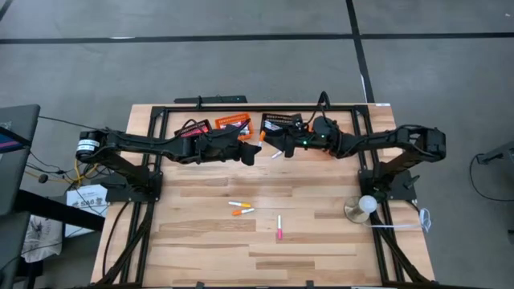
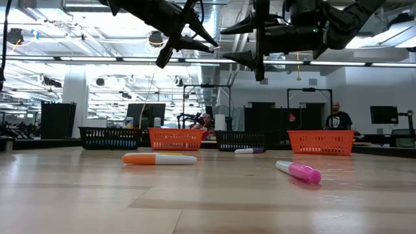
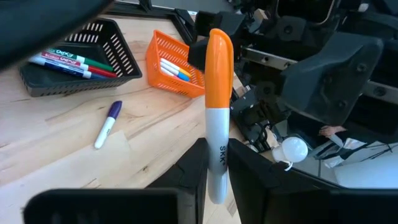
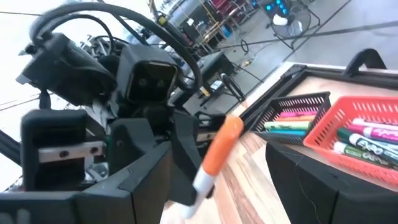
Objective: Pick & Place Markers
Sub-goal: Put the orange small highlighter pen into the left orange bin
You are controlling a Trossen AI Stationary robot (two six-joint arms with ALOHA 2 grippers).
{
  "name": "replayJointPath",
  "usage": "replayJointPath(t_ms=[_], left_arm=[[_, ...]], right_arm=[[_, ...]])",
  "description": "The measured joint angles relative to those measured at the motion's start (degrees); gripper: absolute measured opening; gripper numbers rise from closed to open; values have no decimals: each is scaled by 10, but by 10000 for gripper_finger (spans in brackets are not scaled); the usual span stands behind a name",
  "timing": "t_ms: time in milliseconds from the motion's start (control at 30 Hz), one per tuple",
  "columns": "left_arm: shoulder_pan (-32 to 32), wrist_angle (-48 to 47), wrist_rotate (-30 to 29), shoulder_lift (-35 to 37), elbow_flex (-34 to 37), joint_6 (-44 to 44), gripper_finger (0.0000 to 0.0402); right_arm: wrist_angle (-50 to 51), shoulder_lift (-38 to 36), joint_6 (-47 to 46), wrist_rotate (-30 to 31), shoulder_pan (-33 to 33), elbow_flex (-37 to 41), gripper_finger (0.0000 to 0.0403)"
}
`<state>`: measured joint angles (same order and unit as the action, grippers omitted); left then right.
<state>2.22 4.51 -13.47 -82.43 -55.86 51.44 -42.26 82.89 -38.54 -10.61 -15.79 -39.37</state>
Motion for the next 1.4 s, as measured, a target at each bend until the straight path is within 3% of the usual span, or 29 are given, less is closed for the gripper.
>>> replayJointPath(t_ms=[333, 567, 1000, 1267, 1400], left_arm=[[0, 4, 0, 0, 0, 0, 61], [0, 3, 1, 0, 0, 0, 60], [0, 7, 0, 0, 0, -1, 61], [0, 5, 0, 0, 0, -2, 62], [0, 5, 0, 0, 0, -1, 62]], right_arm=[[28, 3, 0, 3, 8, -8, 250], [26, 67, 0, -2, 23, -60, 250], [54, 79, -2, -112, -26, -85, 249], [53, 81, -4, -115, -31, -85, 248], [52, 81, -2, -110, -35, -85, 227]])
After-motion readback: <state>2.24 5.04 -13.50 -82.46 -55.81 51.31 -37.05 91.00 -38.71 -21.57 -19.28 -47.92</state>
